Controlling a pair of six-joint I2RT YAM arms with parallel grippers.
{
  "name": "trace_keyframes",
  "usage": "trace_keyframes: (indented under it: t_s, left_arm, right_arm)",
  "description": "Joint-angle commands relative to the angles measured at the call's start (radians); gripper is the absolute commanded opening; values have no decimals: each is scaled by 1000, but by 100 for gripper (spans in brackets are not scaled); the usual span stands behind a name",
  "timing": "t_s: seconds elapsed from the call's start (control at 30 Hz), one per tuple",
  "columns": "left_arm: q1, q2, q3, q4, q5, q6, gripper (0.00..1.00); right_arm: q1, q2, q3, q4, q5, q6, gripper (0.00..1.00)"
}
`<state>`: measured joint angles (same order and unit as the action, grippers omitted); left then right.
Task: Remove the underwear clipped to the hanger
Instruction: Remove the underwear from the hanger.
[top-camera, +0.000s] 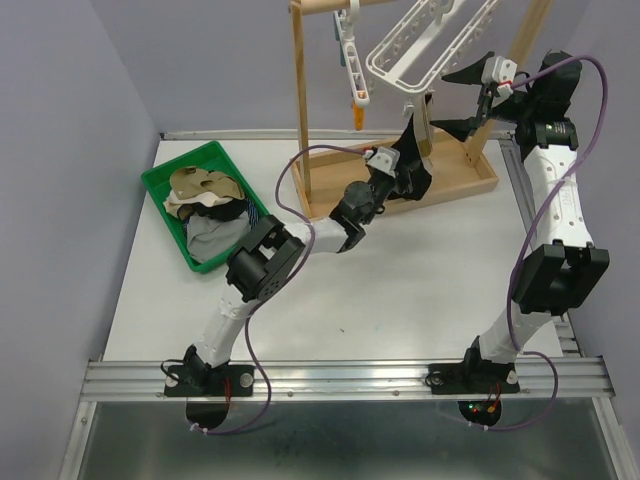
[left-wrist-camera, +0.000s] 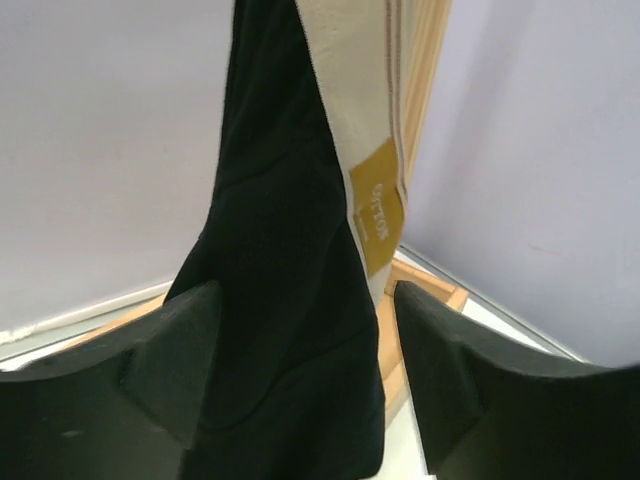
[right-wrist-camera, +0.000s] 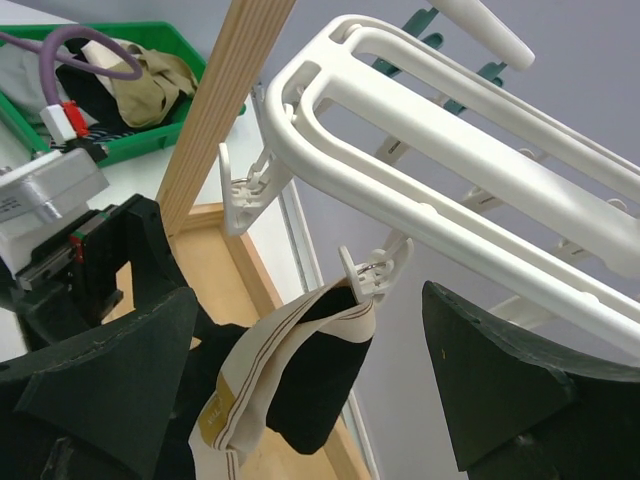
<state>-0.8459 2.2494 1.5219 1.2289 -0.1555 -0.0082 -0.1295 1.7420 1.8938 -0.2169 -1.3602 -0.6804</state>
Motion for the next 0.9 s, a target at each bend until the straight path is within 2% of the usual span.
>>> trace_keyframes:
  t_s: [0.0,0.07,0.1,0.17,0.23,0.4,0.53,0.87]
  left_arm:
    - [19,18,87,-12,14,-33,66]
    - [27,18,86,-13,20,-47,51]
    - [30,16,81,-11,20,-52,25]
    - [39,4,64,-3,10,-61,3]
    - [50,-17,37,6,16,-75,0]
    - [110,-65,-8,17,66,-179,0]
    - [131,-79,-16,-12,99,-187,0]
    - [137,-79,-22,-31,151,-190,0]
  right_arm:
    - [-2,-7,22,13,3,16,98]
    - [-2,-6,25,13,4,19,98]
    - [-2,-4,28,13,3,21,98]
    - [-2,-1,33,14,-2,27,98]
    - [-2,4,39,14,-5,31,98]
    - [4,25,62,19,-13,56,97]
    - [21,37,80,24,4,65,97]
    - [105,68,117,57,159,97,94]
